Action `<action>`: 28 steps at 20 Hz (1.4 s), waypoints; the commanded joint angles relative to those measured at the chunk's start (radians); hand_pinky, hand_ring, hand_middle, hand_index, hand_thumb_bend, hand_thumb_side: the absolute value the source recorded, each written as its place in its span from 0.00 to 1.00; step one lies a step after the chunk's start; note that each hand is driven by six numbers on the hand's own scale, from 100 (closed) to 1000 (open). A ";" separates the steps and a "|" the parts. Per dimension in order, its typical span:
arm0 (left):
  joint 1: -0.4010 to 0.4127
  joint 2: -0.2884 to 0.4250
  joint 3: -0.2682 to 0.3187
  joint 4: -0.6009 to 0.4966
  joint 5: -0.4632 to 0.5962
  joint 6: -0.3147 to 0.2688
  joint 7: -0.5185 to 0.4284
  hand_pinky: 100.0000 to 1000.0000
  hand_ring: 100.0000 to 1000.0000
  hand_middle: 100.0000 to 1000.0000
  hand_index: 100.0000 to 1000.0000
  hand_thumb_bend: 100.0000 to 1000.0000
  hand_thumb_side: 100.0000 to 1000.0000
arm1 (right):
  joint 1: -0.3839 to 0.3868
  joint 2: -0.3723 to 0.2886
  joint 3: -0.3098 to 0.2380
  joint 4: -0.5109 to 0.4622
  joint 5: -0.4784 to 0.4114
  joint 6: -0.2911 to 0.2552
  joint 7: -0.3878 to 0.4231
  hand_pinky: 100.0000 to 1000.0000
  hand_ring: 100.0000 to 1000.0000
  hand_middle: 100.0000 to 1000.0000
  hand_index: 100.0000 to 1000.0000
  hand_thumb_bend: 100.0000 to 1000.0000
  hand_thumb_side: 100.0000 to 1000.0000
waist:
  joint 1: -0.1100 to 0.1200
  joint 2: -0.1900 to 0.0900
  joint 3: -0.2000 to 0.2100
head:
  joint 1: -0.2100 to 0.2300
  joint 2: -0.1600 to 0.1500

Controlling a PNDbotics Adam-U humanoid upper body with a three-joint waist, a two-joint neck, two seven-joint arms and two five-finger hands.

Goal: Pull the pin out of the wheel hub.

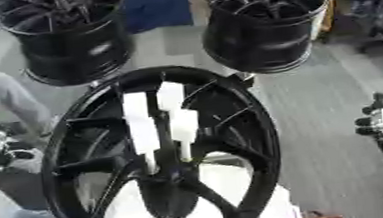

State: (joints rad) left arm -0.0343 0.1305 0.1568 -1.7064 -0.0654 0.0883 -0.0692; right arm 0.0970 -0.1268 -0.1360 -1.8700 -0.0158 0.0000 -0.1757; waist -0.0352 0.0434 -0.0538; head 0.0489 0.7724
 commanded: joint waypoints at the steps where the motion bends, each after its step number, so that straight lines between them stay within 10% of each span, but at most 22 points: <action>1: -0.009 0.009 -0.004 -0.021 -0.001 -0.002 -0.003 0.51 0.53 0.65 0.74 0.00 0.72 | -0.008 -0.007 -0.006 -0.012 0.003 -0.003 0.005 0.54 0.54 0.55 0.76 0.00 0.47 | 0.002 -0.006 0.000 | -0.003 -0.002; 15: -0.011 0.012 -0.007 -0.022 0.007 -0.003 -0.006 0.51 0.53 0.64 0.74 0.00 0.72 | -0.031 -0.043 -0.005 -0.016 0.015 -0.002 0.014 0.54 0.54 0.55 0.77 0.00 0.44 | 0.001 -0.009 0.002 | -0.002 -0.002; 28: -0.009 0.022 -0.023 -0.019 0.003 -0.004 -0.025 0.51 0.54 0.65 0.74 0.00 0.73 | -0.310 -0.616 0.140 -0.119 0.081 0.019 0.247 0.59 0.55 0.61 0.81 0.00 0.14 | -0.009 -0.013 0.024 | -0.016 -0.002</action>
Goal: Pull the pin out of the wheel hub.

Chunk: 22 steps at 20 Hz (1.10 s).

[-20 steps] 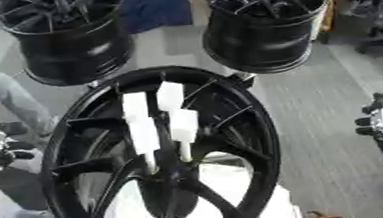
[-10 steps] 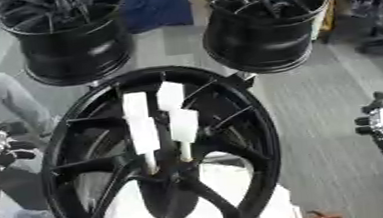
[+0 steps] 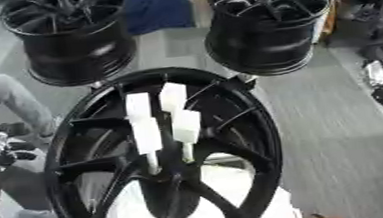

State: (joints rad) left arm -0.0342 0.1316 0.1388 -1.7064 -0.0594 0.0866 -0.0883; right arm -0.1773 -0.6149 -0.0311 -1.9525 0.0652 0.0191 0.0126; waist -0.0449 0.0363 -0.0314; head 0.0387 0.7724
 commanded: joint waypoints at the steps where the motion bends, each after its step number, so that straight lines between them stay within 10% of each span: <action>1: -0.010 0.021 -0.007 -0.018 -0.003 -0.002 -0.009 0.51 0.54 0.65 0.74 0.00 0.73 | -0.058 -0.170 0.060 -0.042 -0.007 -0.003 0.090 0.60 0.55 0.62 0.82 0.00 0.12 | -0.001 -0.005 0.005 | -0.008 -0.002; 8: -0.012 0.022 -0.016 -0.018 -0.007 -0.002 -0.021 0.51 0.54 0.65 0.74 0.00 0.73 | -0.218 -0.329 0.240 -0.047 -0.021 -0.022 0.391 0.61 0.55 0.71 0.88 0.00 0.25 | -0.005 -0.001 0.027 | -0.019 -0.002; 13: -0.016 0.024 -0.023 -0.019 -0.008 -0.003 -0.029 0.51 0.54 0.65 0.74 0.00 0.73 | -0.306 -0.323 0.331 -0.037 0.008 -0.010 0.576 0.60 0.53 0.74 0.91 0.00 0.56 | -0.008 0.005 0.042 | -0.025 -0.002; 22: -0.020 0.020 -0.030 -0.018 -0.010 -0.003 -0.040 0.51 0.54 0.65 0.74 0.00 0.73 | -0.451 -0.222 0.423 0.047 0.146 -0.070 0.760 0.52 0.45 0.75 0.90 0.00 0.64 | -0.006 0.012 0.054 | -0.035 -0.002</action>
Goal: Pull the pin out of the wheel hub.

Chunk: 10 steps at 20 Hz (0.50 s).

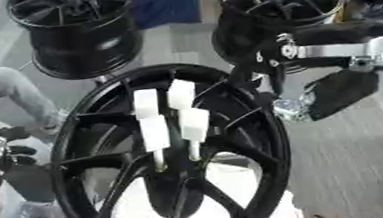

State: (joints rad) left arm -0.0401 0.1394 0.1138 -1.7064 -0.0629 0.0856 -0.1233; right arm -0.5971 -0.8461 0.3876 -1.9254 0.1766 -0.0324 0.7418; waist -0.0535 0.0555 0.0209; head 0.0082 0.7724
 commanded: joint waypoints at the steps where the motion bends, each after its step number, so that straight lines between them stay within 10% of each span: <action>1: -0.014 0.013 -0.005 -0.018 -0.007 -0.002 -0.005 0.51 0.54 0.65 0.74 0.00 0.73 | -0.044 0.021 0.009 0.029 0.049 -0.027 0.041 0.52 0.45 0.75 0.90 0.00 0.63 | 0.003 -0.006 0.002 | -0.006 -0.002; 10: -0.013 0.009 -0.008 -0.018 -0.008 -0.003 -0.009 0.51 0.54 0.65 0.74 0.00 0.73 | -0.113 0.132 0.043 0.105 0.179 -0.098 0.073 0.57 0.50 0.77 0.91 0.00 0.63 | 0.010 -0.004 0.003 | -0.014 -0.002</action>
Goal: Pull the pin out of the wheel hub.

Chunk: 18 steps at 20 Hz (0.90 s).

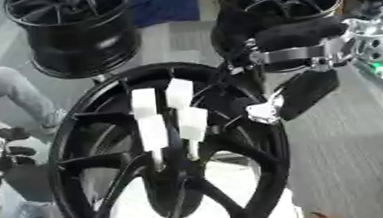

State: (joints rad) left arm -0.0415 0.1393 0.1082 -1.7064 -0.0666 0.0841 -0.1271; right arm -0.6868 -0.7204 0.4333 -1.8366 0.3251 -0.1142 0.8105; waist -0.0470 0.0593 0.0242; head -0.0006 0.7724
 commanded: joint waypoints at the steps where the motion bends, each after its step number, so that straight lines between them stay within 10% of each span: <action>1: -0.012 0.008 -0.002 -0.018 -0.004 -0.002 -0.005 0.51 0.54 0.65 0.74 0.00 0.73 | -0.027 0.014 0.001 0.025 0.042 -0.022 0.005 0.58 0.51 0.78 0.91 0.00 0.63 | 0.004 -0.008 0.000 | -0.006 -0.002; 18: -0.013 0.005 -0.009 -0.017 -0.002 -0.002 -0.012 0.51 0.54 0.65 0.74 0.00 0.73 | -0.075 0.136 0.036 0.143 0.131 -0.080 -0.006 0.69 0.72 0.80 0.91 0.00 0.62 | 0.009 -0.009 0.007 | -0.021 -0.002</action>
State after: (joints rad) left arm -0.0423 0.1388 0.1019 -1.7063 -0.0669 0.0838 -0.1354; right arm -0.7398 -0.5789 0.4758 -1.6963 0.4476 -0.1885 0.8054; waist -0.0415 0.0593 0.0308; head -0.0179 0.7724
